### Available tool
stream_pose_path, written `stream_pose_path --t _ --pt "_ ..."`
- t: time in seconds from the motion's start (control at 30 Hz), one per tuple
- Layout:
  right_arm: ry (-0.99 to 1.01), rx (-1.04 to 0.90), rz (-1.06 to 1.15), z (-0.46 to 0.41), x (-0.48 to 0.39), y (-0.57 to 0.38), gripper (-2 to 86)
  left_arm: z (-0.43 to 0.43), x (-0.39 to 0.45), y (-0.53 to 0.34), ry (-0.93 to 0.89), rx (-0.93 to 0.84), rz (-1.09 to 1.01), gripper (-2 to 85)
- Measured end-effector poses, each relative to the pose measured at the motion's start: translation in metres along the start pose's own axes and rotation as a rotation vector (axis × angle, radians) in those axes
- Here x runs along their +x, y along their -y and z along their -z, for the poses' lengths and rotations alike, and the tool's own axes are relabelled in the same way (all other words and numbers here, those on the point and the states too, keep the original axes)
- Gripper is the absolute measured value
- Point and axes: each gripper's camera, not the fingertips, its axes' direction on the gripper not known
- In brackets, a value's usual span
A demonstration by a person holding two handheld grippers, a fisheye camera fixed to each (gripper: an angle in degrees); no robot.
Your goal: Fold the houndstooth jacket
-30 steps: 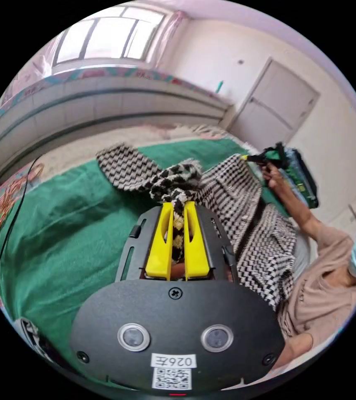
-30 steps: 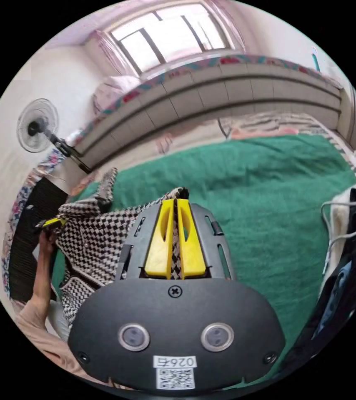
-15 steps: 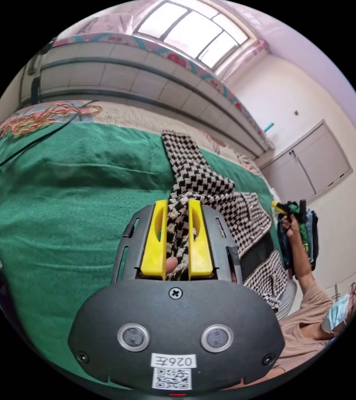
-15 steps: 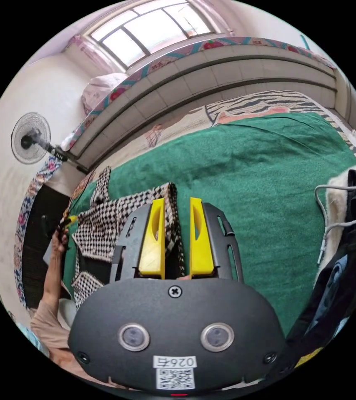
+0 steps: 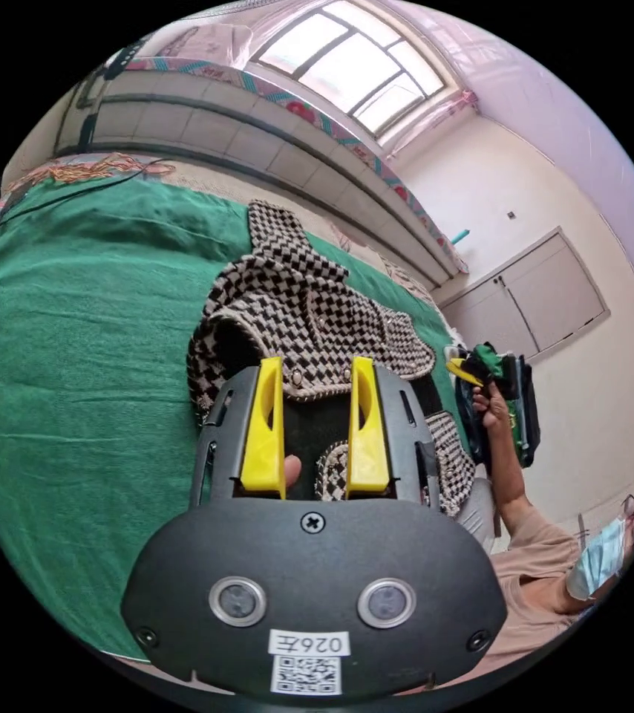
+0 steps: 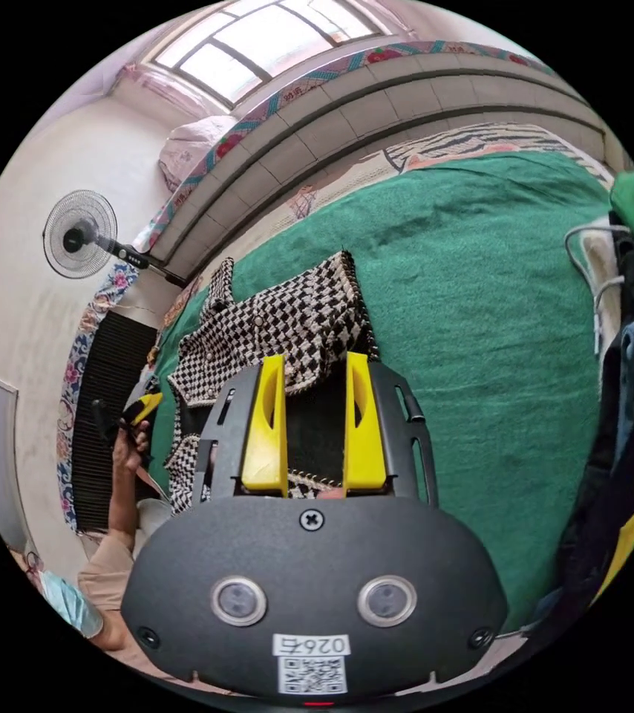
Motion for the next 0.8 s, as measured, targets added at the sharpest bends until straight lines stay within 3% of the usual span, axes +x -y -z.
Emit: stream_pose_path --t 0.23,0.37,0.57,0.8 --pt "0.106 0.016 -0.103 -0.051 0.024 -0.001 10.5 -0.058 -0.014 0.011 0.096 -0.144 0.077 13.2" --pt "0.001 -0.018 -0.070 -0.075 0.018 0.017 8.2 -0.055 -0.040 0.012 0.054 -0.133 0.127 3.0" --pt "-0.072 -0.087 0.061 -0.086 -0.006 0.037 0.0 -0.048 -0.079 0.006 -0.171 -0.103 0.195 -0.6" --pt "0.054 -0.048 0.173 -0.042 -0.026 0.044 -1.1 -0.003 -0.057 0.017 -0.352 0.009 0.051 -0.9"
